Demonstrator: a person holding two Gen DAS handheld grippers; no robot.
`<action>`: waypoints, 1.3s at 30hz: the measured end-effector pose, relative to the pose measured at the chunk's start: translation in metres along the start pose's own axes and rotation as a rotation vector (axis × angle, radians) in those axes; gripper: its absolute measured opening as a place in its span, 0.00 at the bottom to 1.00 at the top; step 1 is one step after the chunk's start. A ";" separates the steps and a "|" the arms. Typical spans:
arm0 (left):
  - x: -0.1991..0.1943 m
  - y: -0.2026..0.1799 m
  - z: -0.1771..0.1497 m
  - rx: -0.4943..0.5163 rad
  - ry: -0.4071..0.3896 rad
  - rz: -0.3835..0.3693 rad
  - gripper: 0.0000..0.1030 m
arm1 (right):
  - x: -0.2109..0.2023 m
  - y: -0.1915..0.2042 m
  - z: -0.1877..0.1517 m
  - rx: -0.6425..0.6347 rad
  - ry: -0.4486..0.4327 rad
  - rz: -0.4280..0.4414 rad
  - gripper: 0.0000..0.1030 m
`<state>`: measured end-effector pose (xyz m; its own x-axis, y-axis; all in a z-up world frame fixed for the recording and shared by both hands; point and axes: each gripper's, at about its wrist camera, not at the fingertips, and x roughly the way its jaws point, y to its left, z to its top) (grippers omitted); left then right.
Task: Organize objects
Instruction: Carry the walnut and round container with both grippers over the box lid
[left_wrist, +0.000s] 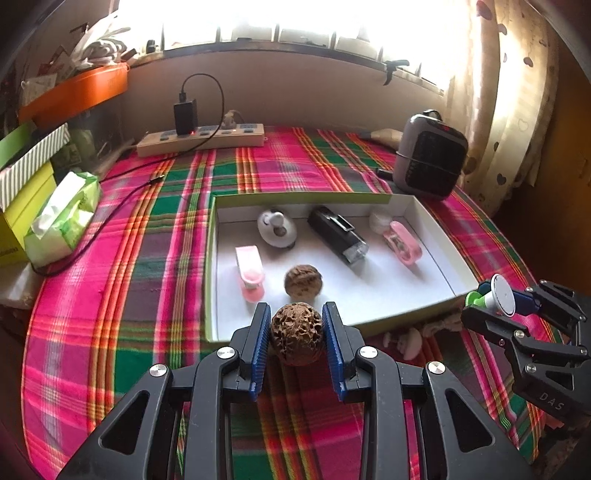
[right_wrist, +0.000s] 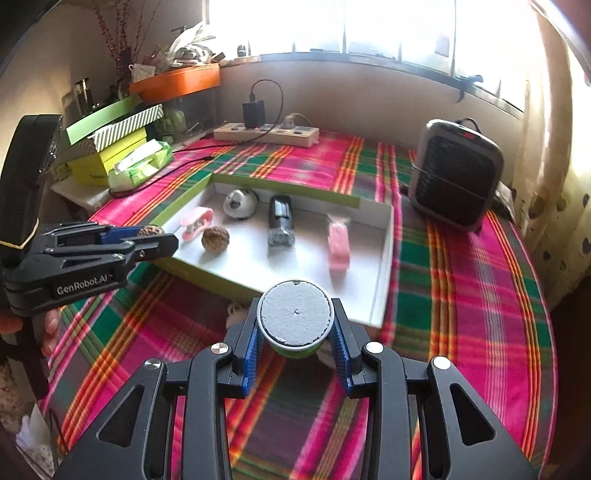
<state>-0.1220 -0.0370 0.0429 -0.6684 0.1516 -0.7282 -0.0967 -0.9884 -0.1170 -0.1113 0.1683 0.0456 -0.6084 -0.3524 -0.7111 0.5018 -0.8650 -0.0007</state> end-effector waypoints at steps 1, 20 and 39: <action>0.002 0.002 0.002 -0.003 0.002 0.003 0.26 | 0.003 0.000 0.003 -0.001 0.001 0.005 0.34; 0.035 0.016 0.013 -0.013 0.057 0.005 0.26 | 0.068 0.012 0.046 -0.054 0.073 0.113 0.34; 0.044 0.014 0.011 0.019 0.077 0.002 0.26 | 0.091 0.027 0.052 -0.141 0.121 0.151 0.34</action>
<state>-0.1609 -0.0439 0.0173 -0.6098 0.1489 -0.7784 -0.1095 -0.9886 -0.1033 -0.1852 0.0942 0.0172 -0.4462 -0.4214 -0.7895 0.6673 -0.7445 0.0202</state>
